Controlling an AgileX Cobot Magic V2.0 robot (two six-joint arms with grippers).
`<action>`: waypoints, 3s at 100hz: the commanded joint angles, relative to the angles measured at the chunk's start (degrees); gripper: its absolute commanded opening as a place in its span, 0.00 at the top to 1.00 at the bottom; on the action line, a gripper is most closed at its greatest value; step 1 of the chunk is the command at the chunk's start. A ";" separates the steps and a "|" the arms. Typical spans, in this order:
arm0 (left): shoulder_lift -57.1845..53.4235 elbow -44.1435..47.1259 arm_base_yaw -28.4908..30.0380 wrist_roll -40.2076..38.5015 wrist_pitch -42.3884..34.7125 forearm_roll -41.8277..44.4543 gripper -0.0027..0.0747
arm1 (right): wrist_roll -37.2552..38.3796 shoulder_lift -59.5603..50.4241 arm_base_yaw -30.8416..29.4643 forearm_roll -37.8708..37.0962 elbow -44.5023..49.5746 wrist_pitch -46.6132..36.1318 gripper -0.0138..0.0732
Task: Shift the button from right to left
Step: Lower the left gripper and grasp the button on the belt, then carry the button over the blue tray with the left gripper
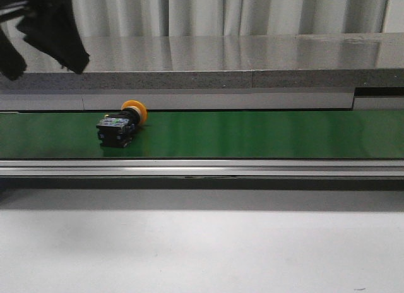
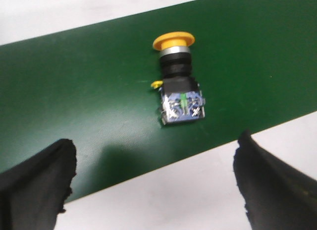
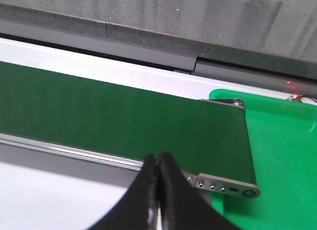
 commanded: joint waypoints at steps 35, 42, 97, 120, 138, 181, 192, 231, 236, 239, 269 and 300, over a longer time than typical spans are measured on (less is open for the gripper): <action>10.83 -8.13 -0.88 -0.10 -3.57 1.15 0.17 | -0.44 0.39 0.03 0.14 -1.38 -4.10 0.92; 11.80 -8.13 -0.88 -0.10 -3.57 1.45 0.17 | -0.44 0.39 0.03 0.14 -1.38 -4.10 0.92; 14.71 -8.13 -0.62 -0.32 -1.79 5.46 0.67 | -0.44 0.39 0.03 0.14 -1.38 -4.10 0.92; 11.99 -8.13 -0.52 -0.46 -0.28 7.01 0.86 | -0.44 0.39 0.03 0.14 -1.38 -4.10 0.92; 6.28 -8.21 2.38 -0.76 1.23 7.91 0.86 | -0.44 0.39 0.03 0.14 -1.38 -4.10 0.92; -1.22 -8.21 21.08 -0.76 6.63 10.37 0.85 | -0.44 0.39 0.03 0.14 -1.38 -4.10 0.92; -1.22 -7.55 25.09 -0.76 6.52 11.42 0.85 | -0.44 0.39 0.03 0.14 -1.38 -4.10 0.92; -0.63 -2.37 32.26 0.07 -3.18 12.06 0.85 | -0.44 0.39 0.03 0.14 -1.38 -4.10 0.92; -0.63 -1.52 32.26 0.07 -4.75 12.36 0.85 | -0.44 0.39 0.03 0.14 -1.38 -4.10 0.92; -0.63 -1.03 32.26 0.07 -5.93 12.59 0.85 | -0.44 0.39 0.03 0.14 -1.38 -4.10 0.92; 4.72 0.39 32.58 0.07 -9.22 13.51 0.85 | -0.44 0.39 0.03 0.14 -1.38 -4.04 0.92; 13.54 0.39 32.58 0.07 -12.09 13.63 0.85 | -0.44 0.39 0.03 0.14 -1.38 -4.04 0.92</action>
